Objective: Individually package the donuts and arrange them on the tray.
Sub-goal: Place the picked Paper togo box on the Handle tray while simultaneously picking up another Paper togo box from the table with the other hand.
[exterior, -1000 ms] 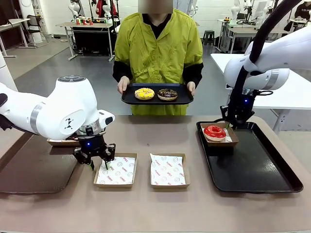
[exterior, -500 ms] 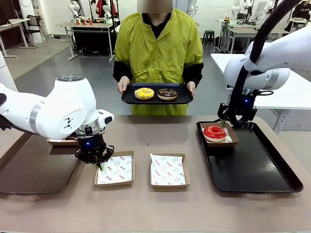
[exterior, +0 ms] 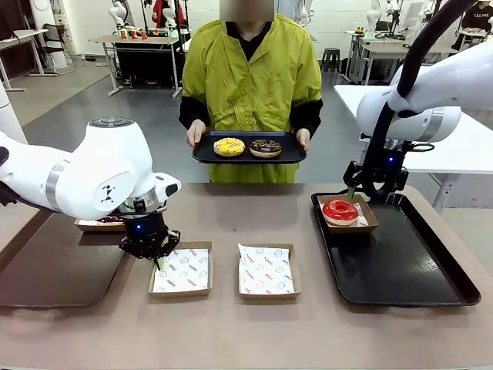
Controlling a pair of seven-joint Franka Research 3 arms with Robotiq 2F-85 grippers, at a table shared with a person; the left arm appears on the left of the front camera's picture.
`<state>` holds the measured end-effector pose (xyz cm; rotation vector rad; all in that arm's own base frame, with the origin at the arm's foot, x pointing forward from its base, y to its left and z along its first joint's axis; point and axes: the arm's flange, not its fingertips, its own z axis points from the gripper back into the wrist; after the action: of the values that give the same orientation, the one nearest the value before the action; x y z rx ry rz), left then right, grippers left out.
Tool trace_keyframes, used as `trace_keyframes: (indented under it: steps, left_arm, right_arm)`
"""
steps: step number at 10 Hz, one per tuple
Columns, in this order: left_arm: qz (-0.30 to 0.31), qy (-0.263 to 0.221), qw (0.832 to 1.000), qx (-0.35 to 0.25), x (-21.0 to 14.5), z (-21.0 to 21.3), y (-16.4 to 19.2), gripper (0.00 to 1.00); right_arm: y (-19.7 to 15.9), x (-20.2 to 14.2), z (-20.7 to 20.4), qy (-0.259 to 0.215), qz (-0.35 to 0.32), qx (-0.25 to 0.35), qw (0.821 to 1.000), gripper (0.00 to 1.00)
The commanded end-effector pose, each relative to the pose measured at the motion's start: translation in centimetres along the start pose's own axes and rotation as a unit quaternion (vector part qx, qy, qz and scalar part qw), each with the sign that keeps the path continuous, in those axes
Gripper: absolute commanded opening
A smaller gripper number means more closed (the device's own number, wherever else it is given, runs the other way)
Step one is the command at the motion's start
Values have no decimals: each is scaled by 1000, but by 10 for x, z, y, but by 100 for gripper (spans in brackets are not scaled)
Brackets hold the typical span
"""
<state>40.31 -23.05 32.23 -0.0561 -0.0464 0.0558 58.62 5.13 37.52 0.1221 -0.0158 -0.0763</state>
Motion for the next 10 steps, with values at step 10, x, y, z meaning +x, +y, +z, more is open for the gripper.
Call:
trace_keyframes:
  steps: [10]
  left_arm:
    - [-28,-9,999,44,102,165,-54,0]
  right_arm:
    - [-243,-192,139,-124,-7,467,875,100]
